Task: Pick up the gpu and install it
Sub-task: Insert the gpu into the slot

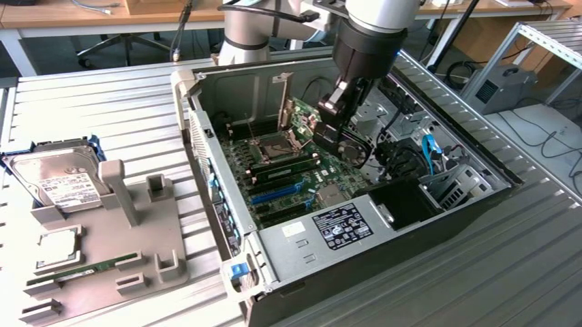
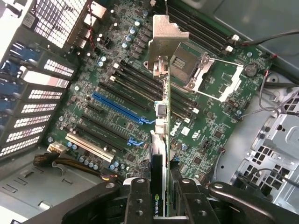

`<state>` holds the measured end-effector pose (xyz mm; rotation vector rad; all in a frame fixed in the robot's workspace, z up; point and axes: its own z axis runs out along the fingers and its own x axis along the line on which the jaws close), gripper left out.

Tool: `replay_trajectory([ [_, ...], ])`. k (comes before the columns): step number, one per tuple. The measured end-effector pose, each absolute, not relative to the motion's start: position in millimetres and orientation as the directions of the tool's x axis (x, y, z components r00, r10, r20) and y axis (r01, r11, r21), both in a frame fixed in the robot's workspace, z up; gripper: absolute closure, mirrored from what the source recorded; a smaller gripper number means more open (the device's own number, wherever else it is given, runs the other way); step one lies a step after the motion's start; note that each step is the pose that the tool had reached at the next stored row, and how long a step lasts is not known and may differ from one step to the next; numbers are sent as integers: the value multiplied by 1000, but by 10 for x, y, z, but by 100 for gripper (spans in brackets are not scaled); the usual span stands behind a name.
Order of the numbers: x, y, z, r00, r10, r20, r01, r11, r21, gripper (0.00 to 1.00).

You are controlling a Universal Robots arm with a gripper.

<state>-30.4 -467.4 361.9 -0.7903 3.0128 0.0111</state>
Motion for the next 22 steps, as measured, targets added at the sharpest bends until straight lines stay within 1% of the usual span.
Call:
replay_trajectory([
  [22, -304, -4674, 3619, -817, -575, -28, -576, 818, 0, 74],
])
